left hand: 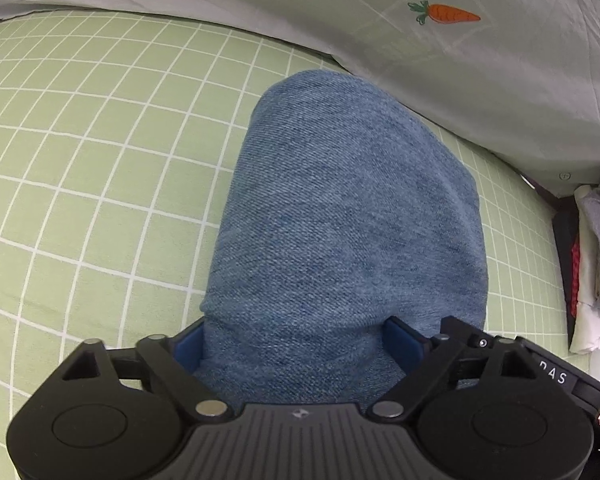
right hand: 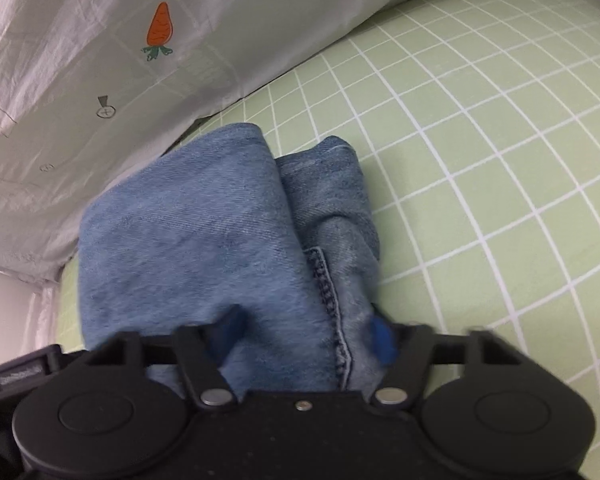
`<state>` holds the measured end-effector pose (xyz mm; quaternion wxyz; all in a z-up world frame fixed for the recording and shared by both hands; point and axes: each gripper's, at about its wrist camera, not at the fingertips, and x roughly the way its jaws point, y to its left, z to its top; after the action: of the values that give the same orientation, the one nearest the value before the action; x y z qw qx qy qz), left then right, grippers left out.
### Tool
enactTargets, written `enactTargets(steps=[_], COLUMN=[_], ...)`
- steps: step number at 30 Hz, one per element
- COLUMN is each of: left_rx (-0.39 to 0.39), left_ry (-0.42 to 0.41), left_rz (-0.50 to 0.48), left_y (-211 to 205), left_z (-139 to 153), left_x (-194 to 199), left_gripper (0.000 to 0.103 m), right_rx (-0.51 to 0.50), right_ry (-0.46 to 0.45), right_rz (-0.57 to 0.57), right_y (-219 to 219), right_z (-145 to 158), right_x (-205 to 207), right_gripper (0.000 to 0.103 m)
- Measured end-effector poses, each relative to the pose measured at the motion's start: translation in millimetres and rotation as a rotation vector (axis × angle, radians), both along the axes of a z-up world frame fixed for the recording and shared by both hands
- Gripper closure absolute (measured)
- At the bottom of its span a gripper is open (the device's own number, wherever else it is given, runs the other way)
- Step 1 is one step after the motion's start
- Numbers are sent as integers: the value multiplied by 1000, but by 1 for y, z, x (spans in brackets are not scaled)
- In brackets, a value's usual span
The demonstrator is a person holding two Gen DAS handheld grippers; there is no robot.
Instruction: Fold clothes
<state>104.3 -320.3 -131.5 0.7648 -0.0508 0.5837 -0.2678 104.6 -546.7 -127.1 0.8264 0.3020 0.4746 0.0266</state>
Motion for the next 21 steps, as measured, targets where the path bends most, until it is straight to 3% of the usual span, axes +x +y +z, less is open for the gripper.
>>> enactTargets(steps=[1,2,5,9,14,21], left_rx=[-13,-27,-53,-66,-104,-156], left_ry=[-3,-8,-23,-29,-26,-91], left_rz=[6,10,10,-15,-103,-340], left_y=[4,7,18,29,32,-24], left_z=[3,7,22,38,53,80], left_x=[-2,-5,-19,-41,-74,-150], left_gripper=[37,46,57,58,58,59], right_rx=[-11,-23,-59,-94,-129,-255], right_ry=[-11,-23,-70,-121,-147,-195], right_rz=[-1,-1,2,-13,-105,-241], right_y=[1,3,15,27,10,-34], right_z=[5,11,34,61,83,113], right_x=[-3,-8,-30,-63,-119,-200], right_gripper=[80,82,84,85,85,85])
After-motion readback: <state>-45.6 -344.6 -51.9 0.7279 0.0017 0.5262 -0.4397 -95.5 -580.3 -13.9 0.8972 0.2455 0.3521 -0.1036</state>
